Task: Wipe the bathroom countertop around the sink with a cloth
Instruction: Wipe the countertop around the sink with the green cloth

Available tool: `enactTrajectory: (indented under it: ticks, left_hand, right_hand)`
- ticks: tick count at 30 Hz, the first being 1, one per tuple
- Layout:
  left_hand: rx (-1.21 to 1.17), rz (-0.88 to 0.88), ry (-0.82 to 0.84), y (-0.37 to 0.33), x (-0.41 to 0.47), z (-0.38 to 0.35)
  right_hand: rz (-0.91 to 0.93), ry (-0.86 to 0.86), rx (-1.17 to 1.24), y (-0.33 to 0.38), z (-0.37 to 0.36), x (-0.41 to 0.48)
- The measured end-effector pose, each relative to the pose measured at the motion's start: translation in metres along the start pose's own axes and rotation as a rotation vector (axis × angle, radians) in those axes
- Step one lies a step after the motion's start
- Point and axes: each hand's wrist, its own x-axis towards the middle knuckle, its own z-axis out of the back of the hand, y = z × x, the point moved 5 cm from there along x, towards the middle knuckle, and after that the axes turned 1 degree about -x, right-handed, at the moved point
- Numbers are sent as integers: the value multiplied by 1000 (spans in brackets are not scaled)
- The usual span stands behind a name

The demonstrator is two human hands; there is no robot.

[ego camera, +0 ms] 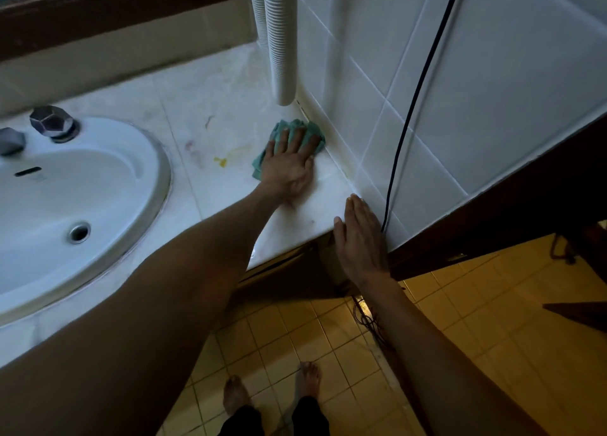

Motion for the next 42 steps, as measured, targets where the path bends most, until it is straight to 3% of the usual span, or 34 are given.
enactTrajectory:
  ticks: [2,5,9,12,17,21,26,31,33,37,42]
  left_hand:
    - [-8,-53,11,-16,-25,-6]
    - [21,-277,46,-36,-64,-18]
    - [50,-413,63,-28,-54,-16]
    - [59,-382,69,-11,-26,-11]
    - [15,-92,24,26,21,14]
    - [6,-15,-1,12,3,9]
    - [-35,-161,50,11,-66,2]
    - [40,-245,58,59,-136,0]
    - [37,-175,29,91,-143,10]
    - [-23,143,-56,141,-119,26]
    - [-128,386,-115,116,-36,34]
  right_hand:
    - [11,-8,6,4,1,5]
    - [15,-23,18,7,5,11]
    - [-28,-64,29,10,10,9]
    - [-40,-53,31,7,7,7]
    - [-17,-28,0,7,2,5]
    - [-32,-50,-3,9,3,8]
    - [-78,-18,3,26,11,20]
    - [-27,55,0,43,9,45]
    - [-9,90,-15,48,3,57]
    - [-23,111,-31,54,-8,71]
    - [-19,93,-39,54,-11,79]
